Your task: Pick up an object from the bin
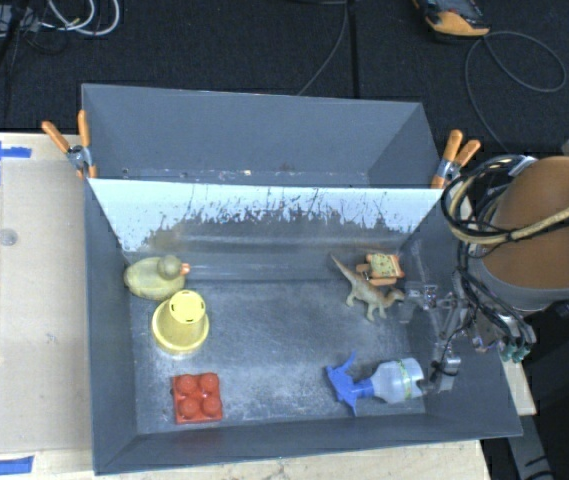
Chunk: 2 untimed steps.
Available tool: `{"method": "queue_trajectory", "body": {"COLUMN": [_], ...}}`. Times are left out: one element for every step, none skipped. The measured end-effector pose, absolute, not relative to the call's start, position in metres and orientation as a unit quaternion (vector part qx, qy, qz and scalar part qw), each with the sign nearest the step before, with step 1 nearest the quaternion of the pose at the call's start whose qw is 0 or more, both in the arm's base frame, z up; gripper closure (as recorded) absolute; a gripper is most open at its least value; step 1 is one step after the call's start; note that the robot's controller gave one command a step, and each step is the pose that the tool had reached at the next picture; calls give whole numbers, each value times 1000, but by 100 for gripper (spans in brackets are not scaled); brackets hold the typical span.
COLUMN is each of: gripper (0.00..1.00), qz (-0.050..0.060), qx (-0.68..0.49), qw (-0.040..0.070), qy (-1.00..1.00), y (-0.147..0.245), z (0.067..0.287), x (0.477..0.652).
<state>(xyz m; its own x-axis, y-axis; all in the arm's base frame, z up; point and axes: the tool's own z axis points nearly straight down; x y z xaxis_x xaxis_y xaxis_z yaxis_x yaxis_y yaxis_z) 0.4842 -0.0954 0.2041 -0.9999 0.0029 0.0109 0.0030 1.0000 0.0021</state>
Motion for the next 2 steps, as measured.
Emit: {"method": "queue_trajectory", "body": {"gripper": [0, 0], "qz": [0, 0], "qx": [0, 24], "qw": [1, -1], "qy": [-1000, -1000], "y": [-95, -91], "z": [208, 196], "x": [486, 485]}}
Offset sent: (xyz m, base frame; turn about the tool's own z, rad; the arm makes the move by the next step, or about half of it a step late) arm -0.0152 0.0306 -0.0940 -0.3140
